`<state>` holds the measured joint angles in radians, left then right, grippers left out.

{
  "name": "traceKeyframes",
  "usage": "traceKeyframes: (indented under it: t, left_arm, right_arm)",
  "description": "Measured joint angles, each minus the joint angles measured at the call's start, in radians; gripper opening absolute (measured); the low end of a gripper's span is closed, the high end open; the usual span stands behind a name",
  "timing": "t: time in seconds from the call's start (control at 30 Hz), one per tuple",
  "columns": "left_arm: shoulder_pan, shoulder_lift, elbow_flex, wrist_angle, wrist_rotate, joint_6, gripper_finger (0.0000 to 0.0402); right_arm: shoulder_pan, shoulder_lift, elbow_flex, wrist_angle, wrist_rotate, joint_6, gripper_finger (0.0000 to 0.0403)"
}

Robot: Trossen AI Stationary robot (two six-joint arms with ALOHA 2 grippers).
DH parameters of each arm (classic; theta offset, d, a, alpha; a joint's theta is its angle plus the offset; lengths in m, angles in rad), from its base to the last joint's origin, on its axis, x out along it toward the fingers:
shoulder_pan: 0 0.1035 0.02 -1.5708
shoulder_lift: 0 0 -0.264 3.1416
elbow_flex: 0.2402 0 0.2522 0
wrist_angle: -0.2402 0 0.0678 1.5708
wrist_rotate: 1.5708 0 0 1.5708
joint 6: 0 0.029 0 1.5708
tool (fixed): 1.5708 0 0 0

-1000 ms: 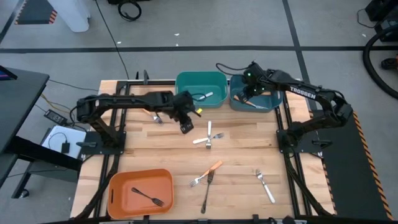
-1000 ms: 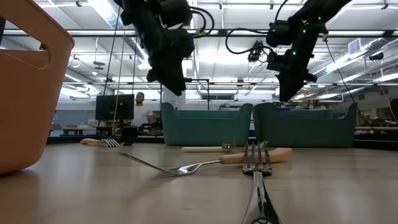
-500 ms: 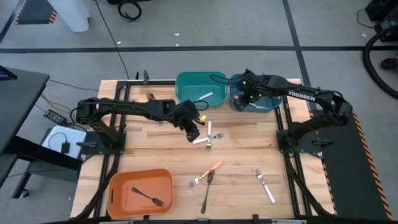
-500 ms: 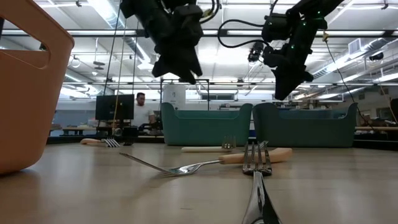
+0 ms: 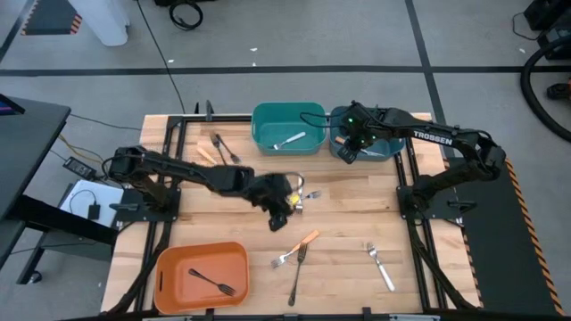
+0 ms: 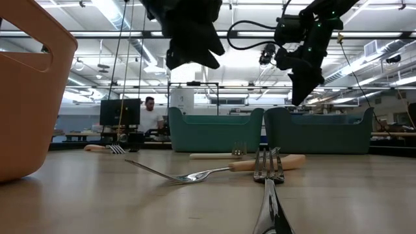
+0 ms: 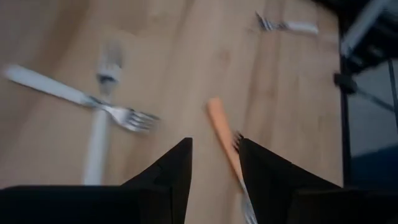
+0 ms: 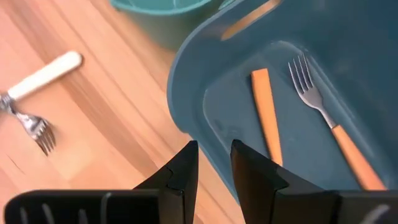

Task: Sort silverware by color (type)
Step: Put the orange fork into the blue bin

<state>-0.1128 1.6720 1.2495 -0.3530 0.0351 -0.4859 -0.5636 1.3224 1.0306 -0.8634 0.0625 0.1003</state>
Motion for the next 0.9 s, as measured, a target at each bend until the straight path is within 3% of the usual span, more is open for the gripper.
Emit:
traceKeyframes:
  t: [0.43, 0.67, 0.9]
  left_arm:
    - [-0.198, 0.168, 0.0, 0.164, -0.045, -0.155, 0.0141]
    - [-0.245, 0.251, 0.026, 0.186, -0.055, -0.184, 0.0141]
    - [-0.24, 0.277, 0.032, 0.123, -0.15, -0.224, 0.0141]
  right_arm:
    - [-0.007, 0.0, 0.0, -0.038, 0.083, -0.086, 0.0102]
    - [-0.007, 0.0, 0.0, -0.054, 0.083, -0.086, 0.0102]
    - [-0.007, 0.0, 0.0, -0.055, 0.094, -0.086, 0.0102]
